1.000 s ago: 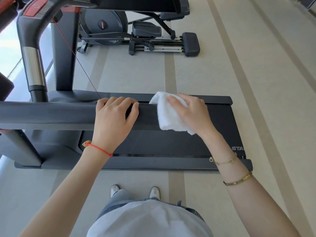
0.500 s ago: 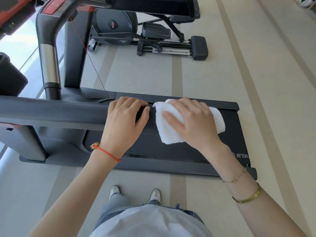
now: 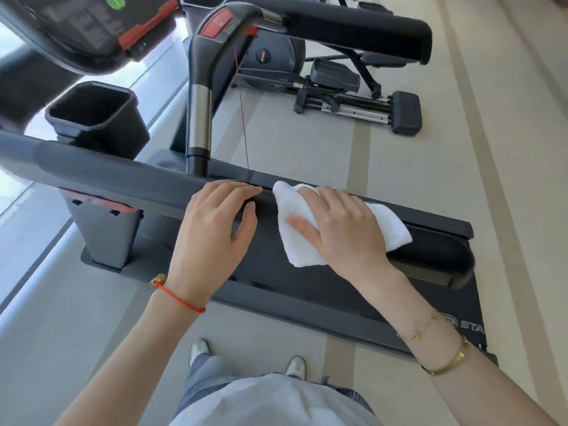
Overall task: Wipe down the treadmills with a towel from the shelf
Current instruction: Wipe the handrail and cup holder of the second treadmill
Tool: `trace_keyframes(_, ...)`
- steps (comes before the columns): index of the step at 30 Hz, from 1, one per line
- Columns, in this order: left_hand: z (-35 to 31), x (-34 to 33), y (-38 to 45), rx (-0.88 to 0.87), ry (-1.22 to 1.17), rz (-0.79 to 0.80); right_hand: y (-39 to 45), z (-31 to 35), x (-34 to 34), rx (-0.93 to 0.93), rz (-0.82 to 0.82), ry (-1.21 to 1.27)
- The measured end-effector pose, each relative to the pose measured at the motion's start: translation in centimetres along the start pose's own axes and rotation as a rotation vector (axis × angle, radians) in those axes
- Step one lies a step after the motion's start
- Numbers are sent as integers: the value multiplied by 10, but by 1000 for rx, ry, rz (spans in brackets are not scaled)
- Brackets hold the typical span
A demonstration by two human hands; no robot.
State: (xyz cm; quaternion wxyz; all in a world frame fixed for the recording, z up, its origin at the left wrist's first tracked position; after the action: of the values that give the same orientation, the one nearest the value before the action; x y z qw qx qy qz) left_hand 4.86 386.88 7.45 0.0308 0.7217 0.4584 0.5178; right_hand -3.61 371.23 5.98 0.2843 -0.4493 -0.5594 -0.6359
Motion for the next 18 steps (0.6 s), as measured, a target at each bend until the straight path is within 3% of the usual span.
trace_keyframes(8, 117, 91, -1, 135, 132, -136, 43, 81, -23, 14, -117, -57)
trace_keyframes(18, 244, 142, 16, 180, 202, -147, 98, 171, -50, -69, -205, -78)
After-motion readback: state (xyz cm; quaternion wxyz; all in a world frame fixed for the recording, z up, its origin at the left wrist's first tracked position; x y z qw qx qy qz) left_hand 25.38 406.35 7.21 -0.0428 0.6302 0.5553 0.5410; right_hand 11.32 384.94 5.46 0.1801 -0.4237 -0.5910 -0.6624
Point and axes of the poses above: each hand's wrist, its own y-axis towards the middle knuckle, its own x-axis out of the back of the hand, z = x × y, the point moved 6 cm from there along y, towards the middle knuckle, and after that the axes turned 3 degrees about -z, right-handed, at the moved point
